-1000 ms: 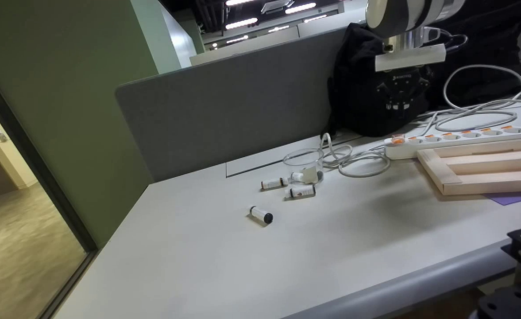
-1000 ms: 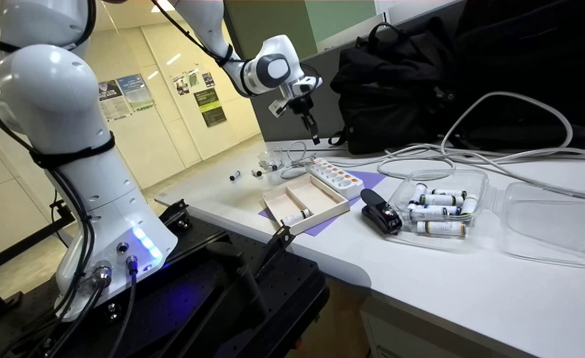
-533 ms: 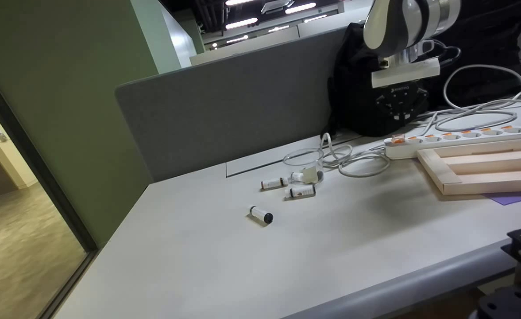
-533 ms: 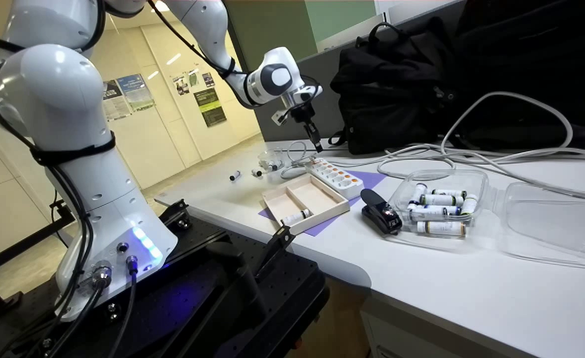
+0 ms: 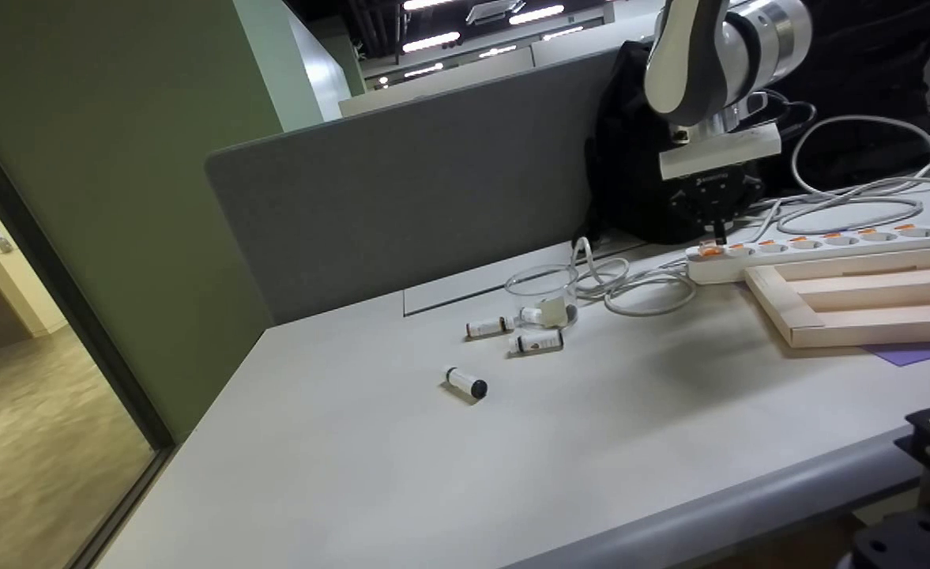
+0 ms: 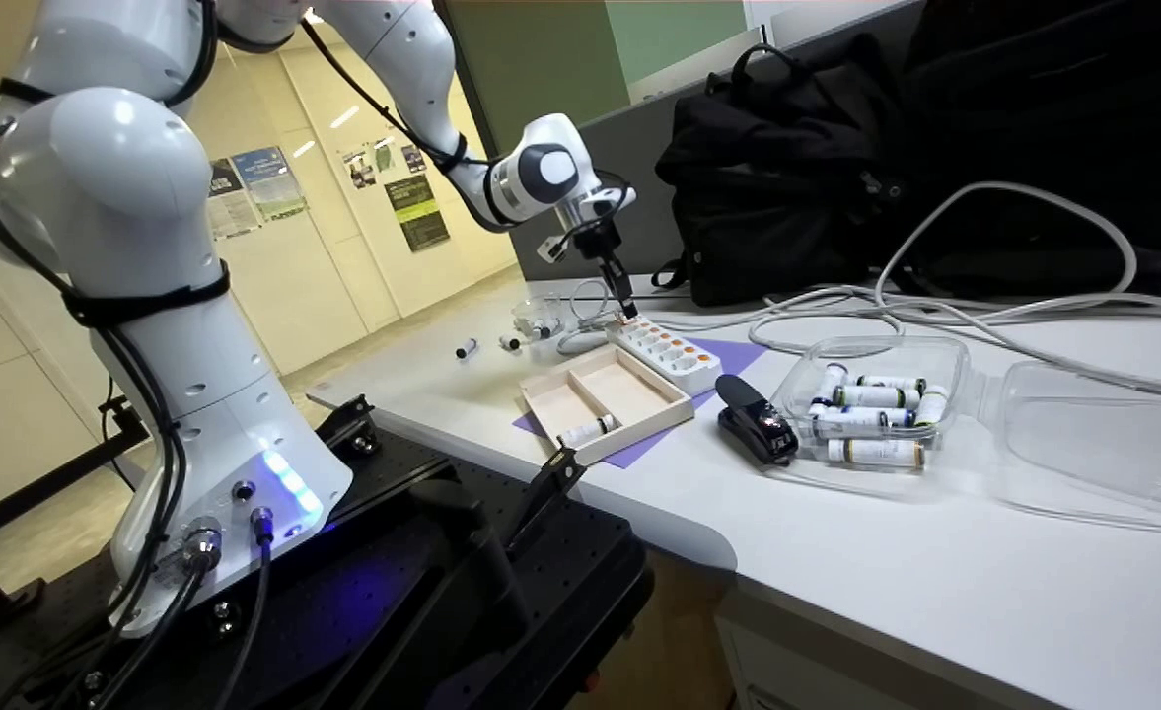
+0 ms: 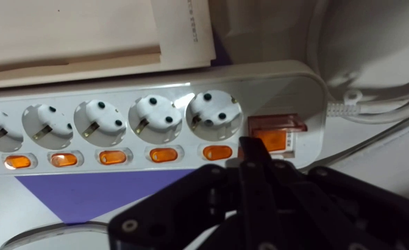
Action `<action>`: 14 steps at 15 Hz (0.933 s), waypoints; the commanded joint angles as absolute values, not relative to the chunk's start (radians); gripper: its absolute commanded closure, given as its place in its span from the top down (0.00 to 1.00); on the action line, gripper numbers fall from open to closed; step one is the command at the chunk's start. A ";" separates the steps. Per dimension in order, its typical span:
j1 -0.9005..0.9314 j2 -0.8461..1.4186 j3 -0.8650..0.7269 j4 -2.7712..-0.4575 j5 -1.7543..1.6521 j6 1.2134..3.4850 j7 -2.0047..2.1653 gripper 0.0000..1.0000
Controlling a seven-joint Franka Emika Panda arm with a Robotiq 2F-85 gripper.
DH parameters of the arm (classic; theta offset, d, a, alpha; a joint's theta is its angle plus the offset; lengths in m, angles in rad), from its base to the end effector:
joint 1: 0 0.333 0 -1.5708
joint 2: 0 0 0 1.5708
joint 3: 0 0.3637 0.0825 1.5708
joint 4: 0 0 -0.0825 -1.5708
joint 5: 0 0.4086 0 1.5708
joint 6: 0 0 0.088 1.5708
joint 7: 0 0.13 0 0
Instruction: Turn on the main adapter switch
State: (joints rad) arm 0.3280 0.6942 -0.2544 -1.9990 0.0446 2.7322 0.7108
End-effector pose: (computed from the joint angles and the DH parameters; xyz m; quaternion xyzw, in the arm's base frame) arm 0.6435 0.0473 0.1142 0.9501 -0.3023 0.0556 0.0532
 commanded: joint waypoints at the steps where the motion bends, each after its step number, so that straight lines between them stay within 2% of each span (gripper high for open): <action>1: 0.351 0.710 -0.268 -1.969 0.014 2.705 0.763 0.00; 14: 0.352 0.769 -0.258 -1.894 -0.003 2.703 0.733 0.00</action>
State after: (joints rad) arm 0.3589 0.7393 -0.2562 -1.9511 0.0178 2.7322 0.7122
